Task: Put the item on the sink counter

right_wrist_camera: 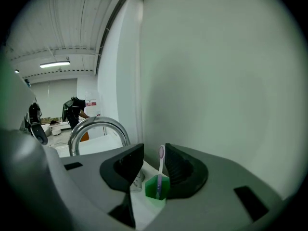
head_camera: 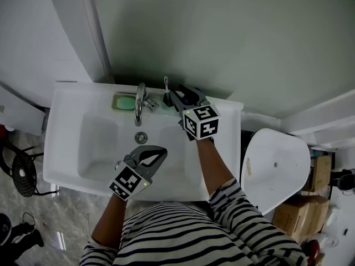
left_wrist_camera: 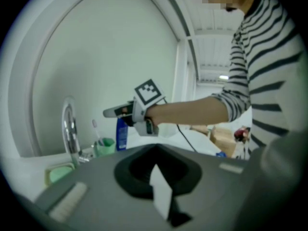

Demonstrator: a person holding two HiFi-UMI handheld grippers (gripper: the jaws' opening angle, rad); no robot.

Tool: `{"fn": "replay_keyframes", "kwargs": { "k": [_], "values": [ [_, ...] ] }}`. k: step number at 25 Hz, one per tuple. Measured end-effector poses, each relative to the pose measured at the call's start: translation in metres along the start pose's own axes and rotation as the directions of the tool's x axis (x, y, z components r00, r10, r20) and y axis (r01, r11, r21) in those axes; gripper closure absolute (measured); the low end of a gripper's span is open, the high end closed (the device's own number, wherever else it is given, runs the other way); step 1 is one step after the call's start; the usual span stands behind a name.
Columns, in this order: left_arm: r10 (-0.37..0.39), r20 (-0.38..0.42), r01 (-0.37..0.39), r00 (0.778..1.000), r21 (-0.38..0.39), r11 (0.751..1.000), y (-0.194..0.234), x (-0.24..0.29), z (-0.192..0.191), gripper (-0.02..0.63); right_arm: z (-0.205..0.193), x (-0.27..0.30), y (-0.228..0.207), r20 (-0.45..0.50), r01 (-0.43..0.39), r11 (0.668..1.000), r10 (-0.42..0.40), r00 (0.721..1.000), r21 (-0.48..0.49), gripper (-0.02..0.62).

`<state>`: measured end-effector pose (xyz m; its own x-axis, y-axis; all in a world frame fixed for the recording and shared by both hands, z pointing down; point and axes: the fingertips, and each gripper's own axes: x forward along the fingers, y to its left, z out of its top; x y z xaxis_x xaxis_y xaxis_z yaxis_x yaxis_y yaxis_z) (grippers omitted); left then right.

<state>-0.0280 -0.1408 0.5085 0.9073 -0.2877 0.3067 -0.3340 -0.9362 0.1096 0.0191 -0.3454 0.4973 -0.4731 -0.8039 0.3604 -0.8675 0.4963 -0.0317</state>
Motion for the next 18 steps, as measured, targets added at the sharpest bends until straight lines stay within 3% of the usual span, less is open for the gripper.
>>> {"fn": "replay_keyframes", "kwargs": {
  "k": [18],
  "values": [
    [-0.011, 0.054, 0.009, 0.998, 0.036, 0.999, -0.014, -0.003, 0.024, 0.6, -0.024, -0.106, 0.05, 0.019, -0.043, 0.999, 0.043, 0.999, 0.002, 0.508]
  ]
}}
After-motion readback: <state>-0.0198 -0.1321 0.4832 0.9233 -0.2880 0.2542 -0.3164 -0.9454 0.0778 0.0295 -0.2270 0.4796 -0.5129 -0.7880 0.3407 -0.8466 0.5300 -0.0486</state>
